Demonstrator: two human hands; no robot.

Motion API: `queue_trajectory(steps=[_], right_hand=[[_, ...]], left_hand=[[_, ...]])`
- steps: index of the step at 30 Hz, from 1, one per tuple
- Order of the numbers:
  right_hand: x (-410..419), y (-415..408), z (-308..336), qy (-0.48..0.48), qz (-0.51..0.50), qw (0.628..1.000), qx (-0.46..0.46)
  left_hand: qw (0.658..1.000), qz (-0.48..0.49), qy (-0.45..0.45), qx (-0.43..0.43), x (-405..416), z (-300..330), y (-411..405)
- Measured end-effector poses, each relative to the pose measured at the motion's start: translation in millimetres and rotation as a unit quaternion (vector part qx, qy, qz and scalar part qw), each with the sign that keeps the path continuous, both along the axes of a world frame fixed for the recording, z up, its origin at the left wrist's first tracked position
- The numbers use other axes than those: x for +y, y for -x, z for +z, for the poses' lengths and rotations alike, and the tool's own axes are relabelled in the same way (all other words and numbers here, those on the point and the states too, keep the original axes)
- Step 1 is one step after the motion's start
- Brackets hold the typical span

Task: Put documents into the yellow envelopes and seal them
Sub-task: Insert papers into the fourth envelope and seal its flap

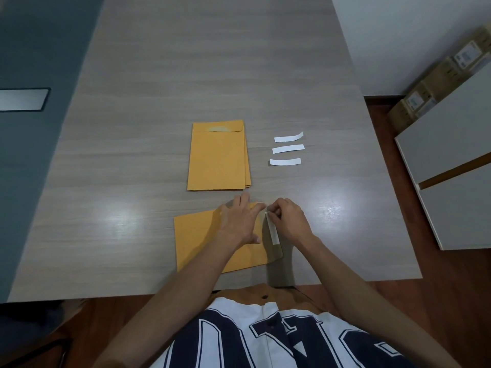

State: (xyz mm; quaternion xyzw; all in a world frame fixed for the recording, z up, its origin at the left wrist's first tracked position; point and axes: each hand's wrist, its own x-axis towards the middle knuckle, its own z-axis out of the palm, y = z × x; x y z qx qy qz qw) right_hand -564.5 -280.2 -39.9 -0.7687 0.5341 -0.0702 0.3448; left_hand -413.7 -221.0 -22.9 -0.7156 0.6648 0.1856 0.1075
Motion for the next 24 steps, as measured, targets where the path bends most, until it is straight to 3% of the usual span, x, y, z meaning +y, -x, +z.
queue_trajectory(steps=[8,12,19,24], right_hand=[[-6.5,-2.8,3.6,-0.053,-0.005,0.998,0.021],[-6.6,0.5,10.1,-0.080,-0.009,0.997,-0.013],[-7.5,18.8,31.3,-0.115,-0.100,0.978,-0.146],[-24.1,22.6,48.7,-0.167,-0.207,0.921,-0.284]], left_hand=[[1.000,-0.002,0.007,0.001,2.3,2.5,0.5],[1.000,0.001,0.006,0.005,2.4,2.2,0.4],[1.000,0.005,0.008,0.012,2.3,4.2,-3.6],[0.999,0.030,0.026,0.024,3.9,2.6,-11.1]])
